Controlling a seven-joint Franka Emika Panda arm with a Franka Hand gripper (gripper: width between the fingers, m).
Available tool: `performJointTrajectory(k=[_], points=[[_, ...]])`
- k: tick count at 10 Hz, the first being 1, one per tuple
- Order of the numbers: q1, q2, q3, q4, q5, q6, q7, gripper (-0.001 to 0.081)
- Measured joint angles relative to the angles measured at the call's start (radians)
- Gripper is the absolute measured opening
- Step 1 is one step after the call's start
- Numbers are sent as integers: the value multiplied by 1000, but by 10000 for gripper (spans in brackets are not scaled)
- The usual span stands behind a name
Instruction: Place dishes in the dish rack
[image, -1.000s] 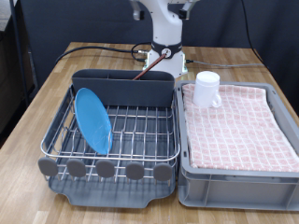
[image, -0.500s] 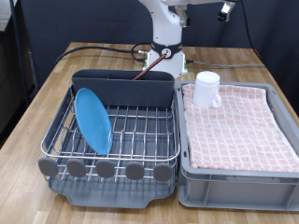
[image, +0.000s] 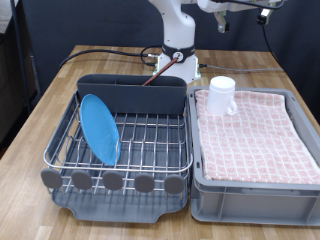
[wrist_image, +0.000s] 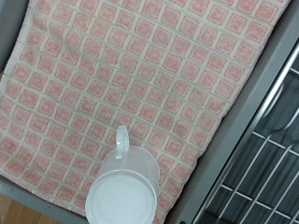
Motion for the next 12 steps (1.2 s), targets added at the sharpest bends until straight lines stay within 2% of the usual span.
performJointTrajectory(k=[2, 7, 9, 11, 12], points=[[0, 8, 18, -3, -35, 5, 7, 802], [1, 22, 101, -75, -144, 1, 135, 802], [2, 52, 120, -79, -157, -33, 139, 802], [4, 67, 124, -99, -134, 16, 125, 802], [4, 67, 124, -99, -136, 12, 126, 802]])
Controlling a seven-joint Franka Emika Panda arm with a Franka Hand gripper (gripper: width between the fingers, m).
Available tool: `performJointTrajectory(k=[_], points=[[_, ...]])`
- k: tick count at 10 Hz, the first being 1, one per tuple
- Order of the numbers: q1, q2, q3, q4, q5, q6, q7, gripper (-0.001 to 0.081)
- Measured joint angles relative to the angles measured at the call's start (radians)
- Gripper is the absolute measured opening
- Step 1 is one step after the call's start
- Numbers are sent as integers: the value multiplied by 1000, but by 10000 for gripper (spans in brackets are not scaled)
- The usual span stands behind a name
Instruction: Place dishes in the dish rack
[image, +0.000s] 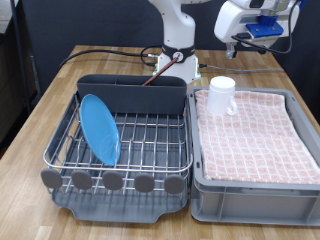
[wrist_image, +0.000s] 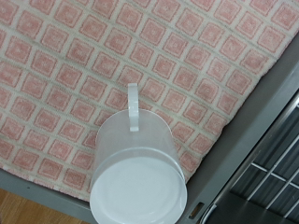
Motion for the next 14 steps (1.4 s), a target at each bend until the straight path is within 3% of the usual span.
performJointTrajectory(k=[2, 9, 14], points=[[1, 23, 5, 1, 4, 9, -2, 802], [10, 239, 42, 6, -29, 138, 56, 802], [5, 311, 34, -11, -33, 163, 58, 802]])
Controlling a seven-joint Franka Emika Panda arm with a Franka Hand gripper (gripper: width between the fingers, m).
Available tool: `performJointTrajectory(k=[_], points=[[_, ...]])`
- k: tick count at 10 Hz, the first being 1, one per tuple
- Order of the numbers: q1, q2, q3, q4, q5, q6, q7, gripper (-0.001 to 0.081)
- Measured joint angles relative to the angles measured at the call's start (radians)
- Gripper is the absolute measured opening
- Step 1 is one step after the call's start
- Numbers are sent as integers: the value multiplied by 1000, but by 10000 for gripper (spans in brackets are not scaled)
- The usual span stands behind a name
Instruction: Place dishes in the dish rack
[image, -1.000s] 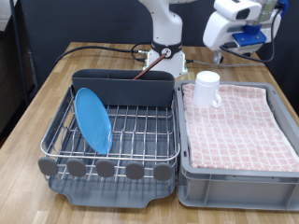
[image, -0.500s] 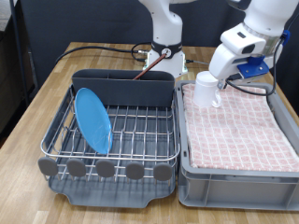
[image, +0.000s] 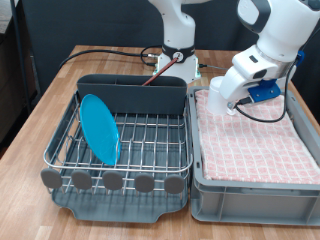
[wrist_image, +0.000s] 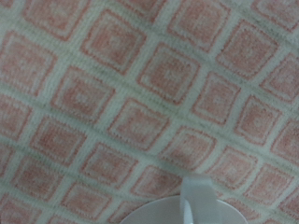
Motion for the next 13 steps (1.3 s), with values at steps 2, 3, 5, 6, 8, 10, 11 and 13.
performJointTrajectory(k=[2, 3, 5, 6, 8, 10, 11, 13], points=[[-3, 5, -10, -19, -1, 6, -16, 802], [-5, 5, -15, -27, -1, 7, -25, 802], [-6, 6, -23, -46, 0, 22, -40, 802], [-6, 7, -26, -51, 0, 31, -45, 802], [-6, 7, -31, -57, 0, 42, -47, 802], [-6, 7, -33, -57, 0, 42, -47, 531], [-6, 7, -34, -57, 1, 41, -47, 531], [-6, 8, -34, -58, 4, 38, -47, 354]])
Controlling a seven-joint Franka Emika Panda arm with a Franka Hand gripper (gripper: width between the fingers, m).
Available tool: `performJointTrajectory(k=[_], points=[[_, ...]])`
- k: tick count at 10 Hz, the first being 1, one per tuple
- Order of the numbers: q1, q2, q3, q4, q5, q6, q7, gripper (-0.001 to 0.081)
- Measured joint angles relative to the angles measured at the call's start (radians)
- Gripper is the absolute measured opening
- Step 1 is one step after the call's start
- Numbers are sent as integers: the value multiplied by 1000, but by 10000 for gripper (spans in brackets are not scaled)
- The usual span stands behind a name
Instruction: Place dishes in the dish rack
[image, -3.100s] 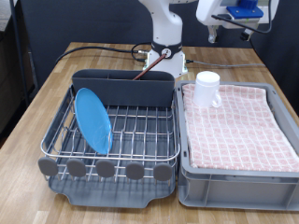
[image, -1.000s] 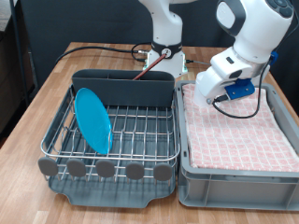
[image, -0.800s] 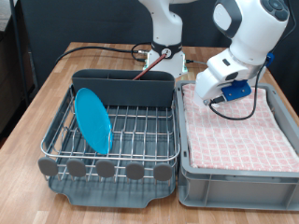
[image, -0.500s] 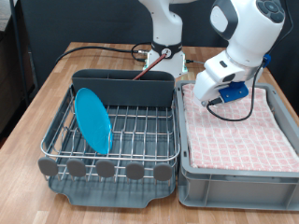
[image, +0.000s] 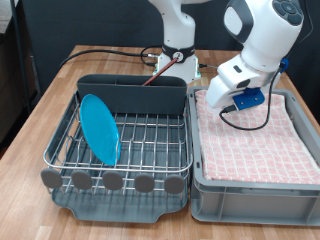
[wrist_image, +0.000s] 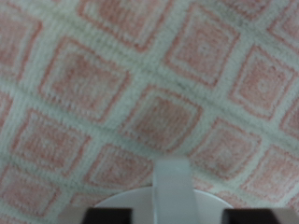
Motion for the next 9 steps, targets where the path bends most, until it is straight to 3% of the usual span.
performJointTrajectory(k=[1, 2, 5, 9], points=[[0, 0, 0, 0, 2, -2, 0, 186], [0, 0, 0, 0, 4, -3, 0, 71], [1, -6, 1, 5, 18, -4, 3, 72], [1, -67, 3, 39, 39, -54, 2, 73]])
